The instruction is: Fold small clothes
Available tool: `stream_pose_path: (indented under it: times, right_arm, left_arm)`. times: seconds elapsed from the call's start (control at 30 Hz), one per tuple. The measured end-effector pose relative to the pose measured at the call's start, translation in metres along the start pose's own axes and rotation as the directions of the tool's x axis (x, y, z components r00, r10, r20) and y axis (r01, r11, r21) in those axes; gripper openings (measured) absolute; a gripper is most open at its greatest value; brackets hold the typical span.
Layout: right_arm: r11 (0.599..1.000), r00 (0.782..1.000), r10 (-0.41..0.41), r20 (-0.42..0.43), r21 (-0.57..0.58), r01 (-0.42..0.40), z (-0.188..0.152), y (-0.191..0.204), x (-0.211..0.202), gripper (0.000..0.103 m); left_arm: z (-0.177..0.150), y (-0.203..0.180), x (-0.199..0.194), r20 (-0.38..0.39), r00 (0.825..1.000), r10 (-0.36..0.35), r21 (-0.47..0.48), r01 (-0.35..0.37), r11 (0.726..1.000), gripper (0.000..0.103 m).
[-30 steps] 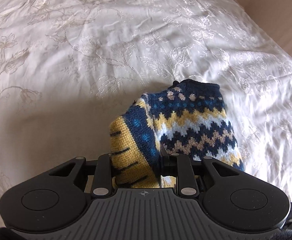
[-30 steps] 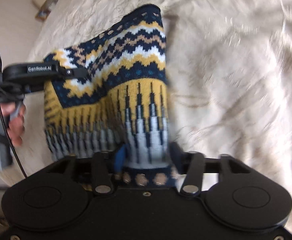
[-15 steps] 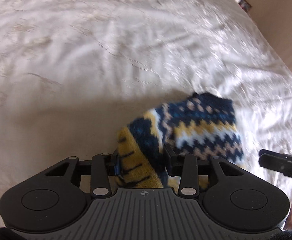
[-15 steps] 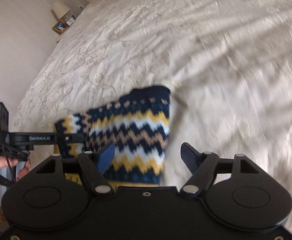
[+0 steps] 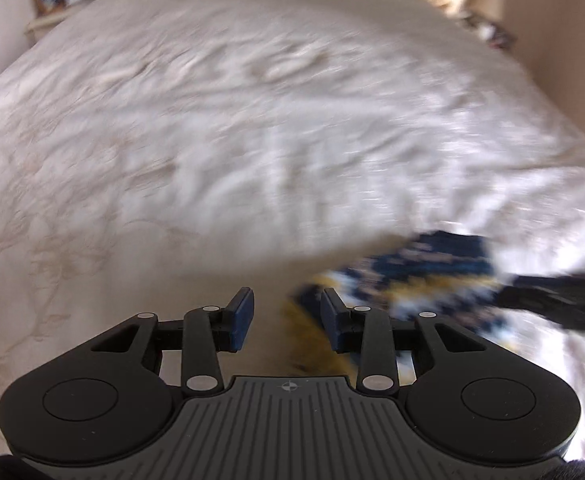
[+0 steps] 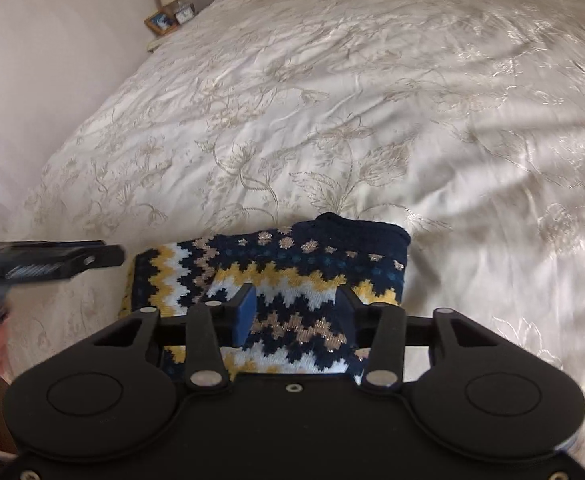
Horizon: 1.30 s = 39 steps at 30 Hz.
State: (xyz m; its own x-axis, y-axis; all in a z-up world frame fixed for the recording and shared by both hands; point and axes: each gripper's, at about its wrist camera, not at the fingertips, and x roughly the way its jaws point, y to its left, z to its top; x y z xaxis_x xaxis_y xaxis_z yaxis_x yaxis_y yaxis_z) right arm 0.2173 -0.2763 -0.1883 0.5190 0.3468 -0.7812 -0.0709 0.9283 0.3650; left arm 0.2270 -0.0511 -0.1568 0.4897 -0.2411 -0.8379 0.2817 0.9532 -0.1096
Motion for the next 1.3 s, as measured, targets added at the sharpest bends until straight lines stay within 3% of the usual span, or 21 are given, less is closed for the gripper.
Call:
stream_pose_path:
  times: [0.1,0.17,0.23,0.3,0.43,0.57,0.73,0.87,1.0,1.3]
  right_arm:
    - [0.999,0.999,-0.026,-0.028,-0.024,0.026,0.002,0.0,0.016,0.052]
    - [0.996,0.995,-0.082,-0.054,-0.044,0.079,0.004,-0.003,0.028,0.052]
    - [0.989,0.985,-0.14,-0.096,-0.052,0.135,0.005,-0.01,0.043,0.052]
    - [0.984,0.976,-0.177,-0.125,-0.046,0.172,0.006,-0.02,0.054,0.052]
    - [0.98,0.973,-0.196,-0.123,-0.043,0.193,0.008,-0.025,0.055,0.052]
    - [0.977,0.977,-0.21,-0.035,-0.044,0.209,0.006,-0.014,0.023,0.052]
    - [0.987,0.988,-0.145,0.051,-0.066,0.148,-0.016,0.016,-0.025,0.051]
    - [0.99,0.994,-0.106,-0.018,-0.099,0.104,-0.04,0.039,-0.022,0.044]
    - [0.98,0.976,-0.195,-0.102,-0.055,0.19,-0.061,0.026,0.006,0.039]
    - [0.955,0.954,-0.292,-0.067,-0.074,0.287,-0.069,0.038,0.01,0.041]
  left_arm:
    - [-0.016,-0.023,0.006,-0.008,0.998,-0.064,0.068,0.064,0.996,0.036]
    - [-0.025,-0.027,0.027,-0.061,0.998,-0.018,0.094,0.023,0.995,0.036]
    - [-0.033,-0.016,0.051,-0.135,0.991,0.023,0.055,-0.015,0.998,0.039]
    - [-0.036,-0.002,0.066,-0.168,0.986,-0.005,-0.025,0.001,1.0,0.041]
    - [-0.028,0.002,0.064,-0.175,0.984,-0.03,-0.001,0.03,1.0,0.042]
    - [-0.023,-0.001,0.034,-0.098,0.995,-0.024,0.055,0.03,0.998,0.04]
    - [-0.039,-0.023,-0.002,-0.045,0.995,-0.086,0.173,0.093,0.981,0.04]
    - [-0.065,-0.036,0.009,-0.104,0.988,-0.112,0.221,0.133,0.966,0.04]
    - [-0.081,-0.027,0.033,-0.158,0.984,-0.084,0.224,0.118,0.967,0.041]
    - [-0.085,-0.021,0.03,-0.133,0.986,-0.105,0.213,0.131,0.968,0.042]
